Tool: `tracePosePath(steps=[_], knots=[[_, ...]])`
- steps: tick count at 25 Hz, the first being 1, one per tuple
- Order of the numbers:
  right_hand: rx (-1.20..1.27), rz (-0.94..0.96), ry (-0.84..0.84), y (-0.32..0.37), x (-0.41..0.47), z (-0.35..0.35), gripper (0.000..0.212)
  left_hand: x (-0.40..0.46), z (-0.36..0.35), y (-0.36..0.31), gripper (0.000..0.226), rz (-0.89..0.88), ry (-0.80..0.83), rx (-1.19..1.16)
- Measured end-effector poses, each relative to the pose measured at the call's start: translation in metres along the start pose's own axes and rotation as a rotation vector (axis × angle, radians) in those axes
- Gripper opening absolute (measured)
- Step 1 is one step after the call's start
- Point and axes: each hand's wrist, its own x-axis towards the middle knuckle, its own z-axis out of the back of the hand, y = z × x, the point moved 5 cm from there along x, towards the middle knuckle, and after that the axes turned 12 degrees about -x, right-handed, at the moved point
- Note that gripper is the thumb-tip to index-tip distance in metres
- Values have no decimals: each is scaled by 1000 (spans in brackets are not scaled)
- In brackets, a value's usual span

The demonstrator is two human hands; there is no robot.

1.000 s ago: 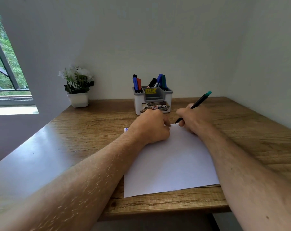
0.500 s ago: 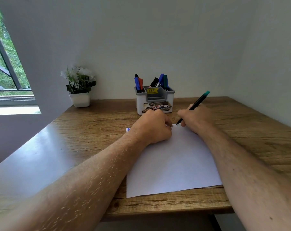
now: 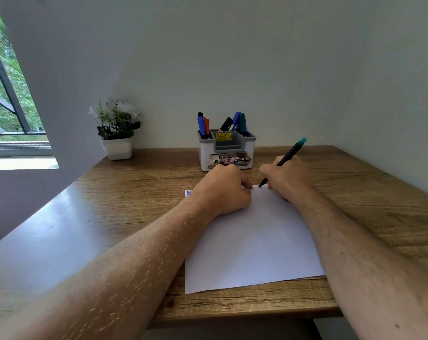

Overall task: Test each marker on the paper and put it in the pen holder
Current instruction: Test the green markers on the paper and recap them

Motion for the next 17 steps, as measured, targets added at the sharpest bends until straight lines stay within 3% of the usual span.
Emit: tracePosePath(steps=[13, 15, 17], knots=[[-91, -4, -61, 4, -5, 5, 14, -1, 0, 2, 29, 19, 1, 16], [-28, 35, -76, 7, -9, 9, 13, 0, -1, 2, 29, 11, -3, 13], [82, 88, -78, 12, -11, 11, 12, 0, 3, 2, 32, 4, -59, -132]])
